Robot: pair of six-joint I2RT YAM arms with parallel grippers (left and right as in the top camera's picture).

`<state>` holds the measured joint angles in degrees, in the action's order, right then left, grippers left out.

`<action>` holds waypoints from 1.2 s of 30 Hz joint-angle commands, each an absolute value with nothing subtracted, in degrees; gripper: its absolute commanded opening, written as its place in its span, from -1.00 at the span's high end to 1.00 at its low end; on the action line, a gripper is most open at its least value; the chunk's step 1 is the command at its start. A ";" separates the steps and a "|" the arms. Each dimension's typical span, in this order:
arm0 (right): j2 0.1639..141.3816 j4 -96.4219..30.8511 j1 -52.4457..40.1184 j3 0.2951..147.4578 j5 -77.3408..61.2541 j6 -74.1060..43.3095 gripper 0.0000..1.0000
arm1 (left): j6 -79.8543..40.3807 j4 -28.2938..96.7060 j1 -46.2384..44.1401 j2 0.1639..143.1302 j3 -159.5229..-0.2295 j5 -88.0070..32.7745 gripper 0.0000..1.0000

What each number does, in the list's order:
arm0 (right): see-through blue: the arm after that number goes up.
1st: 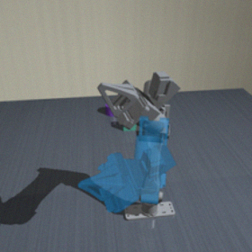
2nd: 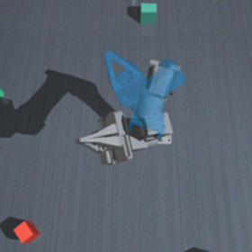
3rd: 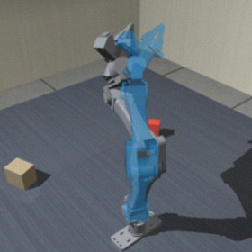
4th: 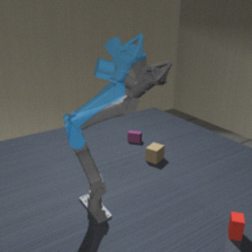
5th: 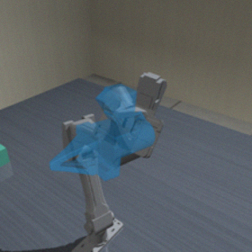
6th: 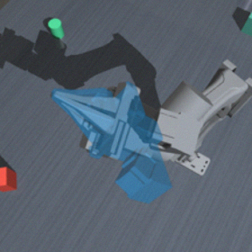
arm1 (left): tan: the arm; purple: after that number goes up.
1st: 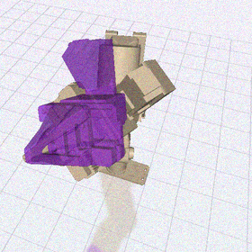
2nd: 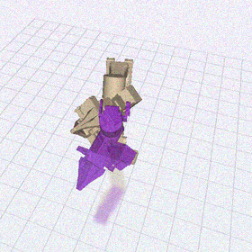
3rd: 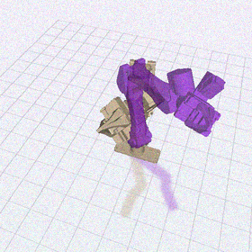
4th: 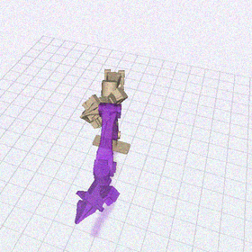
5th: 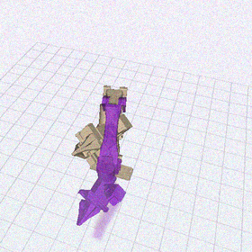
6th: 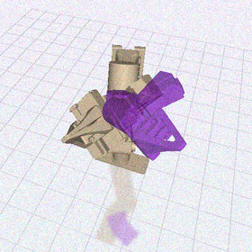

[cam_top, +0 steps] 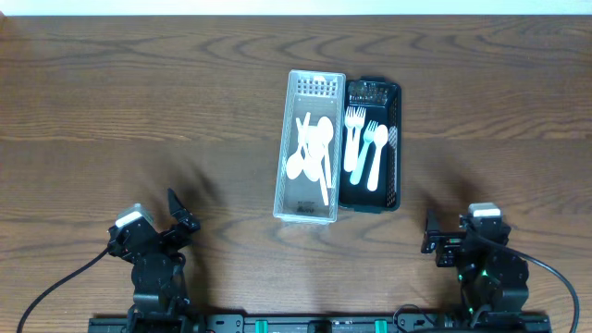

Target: Pack container

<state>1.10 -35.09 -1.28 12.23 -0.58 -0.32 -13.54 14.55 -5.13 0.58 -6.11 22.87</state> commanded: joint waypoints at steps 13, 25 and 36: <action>0.32 -34.94 -1.04 8.78 -0.45 -0.16 -0.98 | -13.85 14.85 -4.82 0.23 -4.75 23.38 -0.96; 0.32 -34.94 -1.04 8.80 -0.45 -0.16 -0.99 | -13.85 14.85 -4.82 0.23 -4.75 23.40 -0.96; 0.32 -34.94 -1.04 8.80 -0.45 -0.16 -0.99 | -13.85 14.85 -4.82 0.23 -4.75 23.40 -0.96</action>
<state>0.84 -34.94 -1.28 9.30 -0.62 -0.32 -13.52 14.55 -5.13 0.58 -6.11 22.87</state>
